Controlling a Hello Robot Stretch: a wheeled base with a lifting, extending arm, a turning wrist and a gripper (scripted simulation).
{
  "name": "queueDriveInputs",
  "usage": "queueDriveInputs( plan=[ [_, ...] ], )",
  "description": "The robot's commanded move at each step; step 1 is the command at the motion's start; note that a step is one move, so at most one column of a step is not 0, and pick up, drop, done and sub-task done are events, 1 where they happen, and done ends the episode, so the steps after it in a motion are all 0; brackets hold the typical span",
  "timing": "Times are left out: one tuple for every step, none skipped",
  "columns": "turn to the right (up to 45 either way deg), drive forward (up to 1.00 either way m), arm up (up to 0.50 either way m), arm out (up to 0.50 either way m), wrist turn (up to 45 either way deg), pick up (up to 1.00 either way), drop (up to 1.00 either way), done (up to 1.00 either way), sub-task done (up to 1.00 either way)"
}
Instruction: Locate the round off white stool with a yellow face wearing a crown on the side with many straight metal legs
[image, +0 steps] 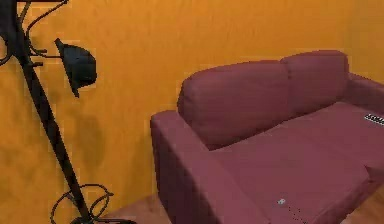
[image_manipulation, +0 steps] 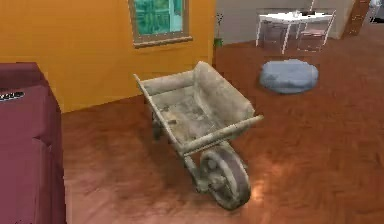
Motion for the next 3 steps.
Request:
queueDriveInputs(
  plan=[
    [45.0, 0.0, 0.0, 0.0, 0.0, 0.0, 0.0, 0.0, 0.0],
    [45.0, 0.0, 0.0, 0.0, 0.0, 0.0, 0.0, 0.0, 0.0],
    [45.0, 0.0, 0.0, 0.0, 0.0, 0.0, 0.0, 0.0, 0.0]
  ],
)
